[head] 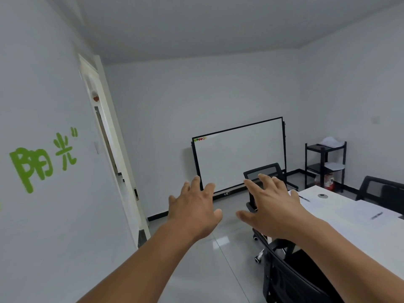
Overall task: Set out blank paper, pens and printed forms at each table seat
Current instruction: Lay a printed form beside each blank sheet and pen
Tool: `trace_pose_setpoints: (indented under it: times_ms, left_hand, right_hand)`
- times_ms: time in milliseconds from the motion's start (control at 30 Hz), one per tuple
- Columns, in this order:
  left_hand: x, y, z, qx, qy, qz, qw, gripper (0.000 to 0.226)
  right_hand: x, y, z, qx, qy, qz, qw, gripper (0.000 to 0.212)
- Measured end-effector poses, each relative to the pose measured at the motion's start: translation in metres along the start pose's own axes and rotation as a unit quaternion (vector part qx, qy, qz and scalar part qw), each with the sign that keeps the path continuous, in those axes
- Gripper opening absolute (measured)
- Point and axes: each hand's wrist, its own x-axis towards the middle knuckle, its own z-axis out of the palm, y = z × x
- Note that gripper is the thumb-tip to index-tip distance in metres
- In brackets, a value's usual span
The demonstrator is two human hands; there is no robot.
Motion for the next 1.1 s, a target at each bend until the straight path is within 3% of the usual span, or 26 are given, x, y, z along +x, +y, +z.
trace_pose_setpoints:
  times_ms: [300,533,1100]
  left_hand:
    - [0.126,-0.119,0.027,-0.009,-0.004,0.035,0.999,0.074]
    - [0.216,-0.166,0.030,-0.026,0.010,0.065,0.997,0.076]
    - [0.541,-0.214,0.068,-0.023,0.039,0.033,0.998,0.077]
  right_hand:
    - [0.128,-0.077,0.044,-0.011,-0.003,0.038,0.999,0.093]
    - [0.217,-0.099,0.040,-0.020,0.009,0.062,0.998,0.093]
    - [0.570,-0.066,0.065,-0.016,0.047,0.014,0.999,0.092]
